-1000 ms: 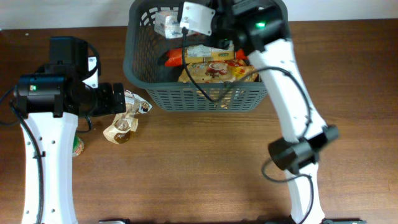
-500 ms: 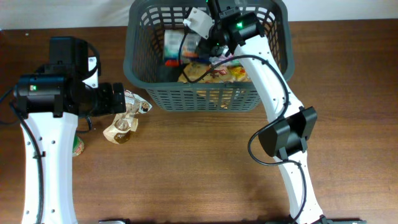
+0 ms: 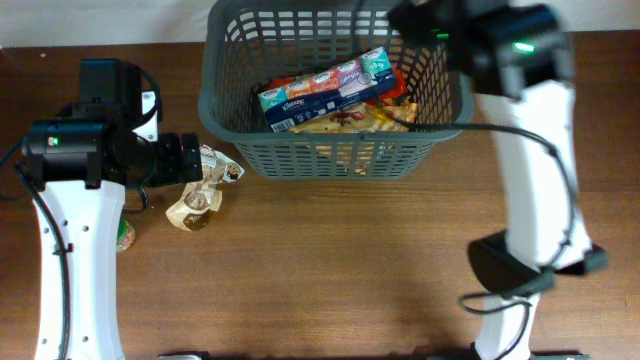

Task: Pack container
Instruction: 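Place the tissue pack on top in the basket and release, then retract the right arm and grasp the crumpled clear bag with the left gripper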

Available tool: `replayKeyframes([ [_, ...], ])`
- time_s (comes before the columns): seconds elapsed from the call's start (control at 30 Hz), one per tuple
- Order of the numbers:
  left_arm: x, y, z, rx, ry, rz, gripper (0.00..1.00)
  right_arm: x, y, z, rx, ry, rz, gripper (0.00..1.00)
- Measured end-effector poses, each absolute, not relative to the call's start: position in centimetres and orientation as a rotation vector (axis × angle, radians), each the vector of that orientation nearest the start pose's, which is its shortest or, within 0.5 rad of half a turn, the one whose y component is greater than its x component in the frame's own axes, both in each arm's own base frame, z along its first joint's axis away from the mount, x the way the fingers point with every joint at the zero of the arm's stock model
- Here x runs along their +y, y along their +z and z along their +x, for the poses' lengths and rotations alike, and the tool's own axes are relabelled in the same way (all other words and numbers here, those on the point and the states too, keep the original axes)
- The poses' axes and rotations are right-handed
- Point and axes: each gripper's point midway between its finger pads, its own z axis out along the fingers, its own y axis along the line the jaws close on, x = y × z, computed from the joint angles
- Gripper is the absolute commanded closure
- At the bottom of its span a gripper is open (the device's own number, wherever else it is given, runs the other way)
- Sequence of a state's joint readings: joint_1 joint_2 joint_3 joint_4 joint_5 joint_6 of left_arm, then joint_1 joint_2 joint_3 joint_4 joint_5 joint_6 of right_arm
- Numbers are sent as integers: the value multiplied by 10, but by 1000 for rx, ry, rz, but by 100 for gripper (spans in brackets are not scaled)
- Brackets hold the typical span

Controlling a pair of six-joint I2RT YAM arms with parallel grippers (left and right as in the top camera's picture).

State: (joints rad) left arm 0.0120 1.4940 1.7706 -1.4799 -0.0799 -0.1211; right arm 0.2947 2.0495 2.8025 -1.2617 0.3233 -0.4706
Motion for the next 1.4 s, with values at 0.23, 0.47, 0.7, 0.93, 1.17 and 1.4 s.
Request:
replayKeyframes([
  [0.23,22,269,297,2804,131,-200,1,-80,438,451,2167,-444,62,1],
  [0.47,25,266,286,2848,164,-173,1,-192,369,419,2334,-142,569,2],
  [0.7,32,268,289,2834,226,-136,1,-217,332,406,2401,55,742,1],
  [0.93,22,274,311,2750,137,-110,1,-210,333,409,2397,104,735,1],
  [1.17,48,262,336,2737,129,-171,5,-210,333,409,2397,108,733,1],
  [1.4,73,170,364,2988,-71,-95,21,-210,333,409,2397,108,734,1],
])
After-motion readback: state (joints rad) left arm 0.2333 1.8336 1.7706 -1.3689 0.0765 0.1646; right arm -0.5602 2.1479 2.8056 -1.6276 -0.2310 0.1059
